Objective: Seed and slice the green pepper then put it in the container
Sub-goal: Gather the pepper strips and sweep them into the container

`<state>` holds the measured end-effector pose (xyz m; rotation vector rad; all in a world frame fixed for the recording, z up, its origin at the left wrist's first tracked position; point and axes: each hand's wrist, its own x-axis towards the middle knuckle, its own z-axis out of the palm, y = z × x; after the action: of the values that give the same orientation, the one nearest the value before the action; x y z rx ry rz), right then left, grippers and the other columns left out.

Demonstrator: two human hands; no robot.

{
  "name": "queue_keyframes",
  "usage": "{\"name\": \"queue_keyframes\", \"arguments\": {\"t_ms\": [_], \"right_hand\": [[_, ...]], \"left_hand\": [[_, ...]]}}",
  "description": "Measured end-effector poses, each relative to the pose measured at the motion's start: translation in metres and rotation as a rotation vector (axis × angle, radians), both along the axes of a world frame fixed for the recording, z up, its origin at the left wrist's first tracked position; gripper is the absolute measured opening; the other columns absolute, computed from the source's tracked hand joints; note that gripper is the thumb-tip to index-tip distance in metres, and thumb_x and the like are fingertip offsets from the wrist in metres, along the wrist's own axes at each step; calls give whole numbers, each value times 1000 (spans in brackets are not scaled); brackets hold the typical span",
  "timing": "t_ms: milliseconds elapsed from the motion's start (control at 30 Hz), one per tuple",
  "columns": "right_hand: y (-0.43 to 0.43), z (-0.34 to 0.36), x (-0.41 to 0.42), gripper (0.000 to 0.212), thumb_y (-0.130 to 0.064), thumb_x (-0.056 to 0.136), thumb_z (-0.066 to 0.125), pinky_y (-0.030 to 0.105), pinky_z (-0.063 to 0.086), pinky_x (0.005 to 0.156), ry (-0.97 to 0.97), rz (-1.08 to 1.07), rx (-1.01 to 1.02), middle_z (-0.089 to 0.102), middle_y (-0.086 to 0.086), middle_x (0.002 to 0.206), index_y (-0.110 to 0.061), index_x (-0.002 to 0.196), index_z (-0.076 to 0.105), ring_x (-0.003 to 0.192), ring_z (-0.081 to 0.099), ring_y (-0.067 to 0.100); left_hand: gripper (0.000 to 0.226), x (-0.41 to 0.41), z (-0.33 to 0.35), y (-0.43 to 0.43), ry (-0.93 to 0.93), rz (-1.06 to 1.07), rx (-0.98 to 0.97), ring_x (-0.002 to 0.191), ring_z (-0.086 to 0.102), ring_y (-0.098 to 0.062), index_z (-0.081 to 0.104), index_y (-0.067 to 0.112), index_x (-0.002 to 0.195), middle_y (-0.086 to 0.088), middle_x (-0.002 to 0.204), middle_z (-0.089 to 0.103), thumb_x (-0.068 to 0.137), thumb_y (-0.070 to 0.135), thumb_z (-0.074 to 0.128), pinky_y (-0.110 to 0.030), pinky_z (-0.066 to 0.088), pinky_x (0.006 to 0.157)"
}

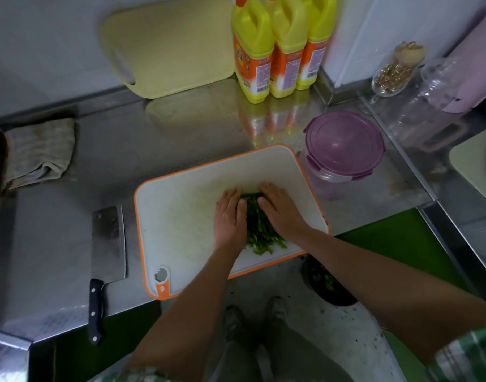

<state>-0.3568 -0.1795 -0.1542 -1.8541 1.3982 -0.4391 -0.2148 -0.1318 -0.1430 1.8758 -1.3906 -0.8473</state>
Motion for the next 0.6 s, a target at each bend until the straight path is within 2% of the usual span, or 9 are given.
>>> {"name": "queue_keyframes", "arguments": {"t_ms": [67,167,267,367,433,500,567,600], "right_hand": [[9,-1,1,47,-29,103,36,29,4,118,16,36,0,31,4,154,-10,147,35,146,17,14],[19,5,3,46,-29,103,37,31,10,119,-11,54,4,35,3,152,-10,145,37,145,20,15],[16,12,-1,50,-33,102,39,34,19,118,-61,46,42,34,4,152,-11,147,36,143,26,18],[8,24,-9,53,-35,98,40,33,22,115,-58,26,-70,38,4,150,-11,144,39,141,28,17],[2,35,-18,43,-26,94,46,30,35,103,-36,-33,-220,55,8,134,-8,133,52,125,48,21],[-5,46,-31,26,-15,91,51,32,47,82,-56,-153,-325,66,7,106,-9,114,62,95,63,22],[-15,59,-44,13,-13,92,52,34,51,64,-103,-307,-227,67,4,80,-10,93,65,69,64,20],[-21,66,-52,16,-14,93,52,33,50,58,-166,-410,-81,65,7,72,-9,83,64,58,62,19]], "left_hand": [[40,0,1,1,-10,1,14,145,25,-17,50,12,139,-5,148,45,105,25,35,-34,18,119],[39,0,6,3,-20,9,20,143,28,-18,51,11,139,-7,147,46,105,22,36,-32,20,118],[40,2,12,3,-49,-19,31,144,26,-18,48,12,141,-6,149,43,105,24,35,-37,19,119],[40,6,15,-4,-125,-37,40,143,28,-21,50,11,140,-6,149,44,105,24,34,-38,19,119],[35,6,21,-8,-179,15,3,132,40,-26,59,9,130,-10,138,53,103,20,40,-35,30,111],[28,2,30,-10,-245,75,-56,116,49,-28,67,9,117,-11,119,60,98,12,46,-35,39,97],[26,-4,40,-12,-252,99,-69,108,51,-28,70,12,110,-10,109,61,95,8,49,-37,43,91],[27,-11,47,-17,-231,89,-62,107,52,-27,70,13,109,-9,108,62,94,8,49,-38,45,90]]}}
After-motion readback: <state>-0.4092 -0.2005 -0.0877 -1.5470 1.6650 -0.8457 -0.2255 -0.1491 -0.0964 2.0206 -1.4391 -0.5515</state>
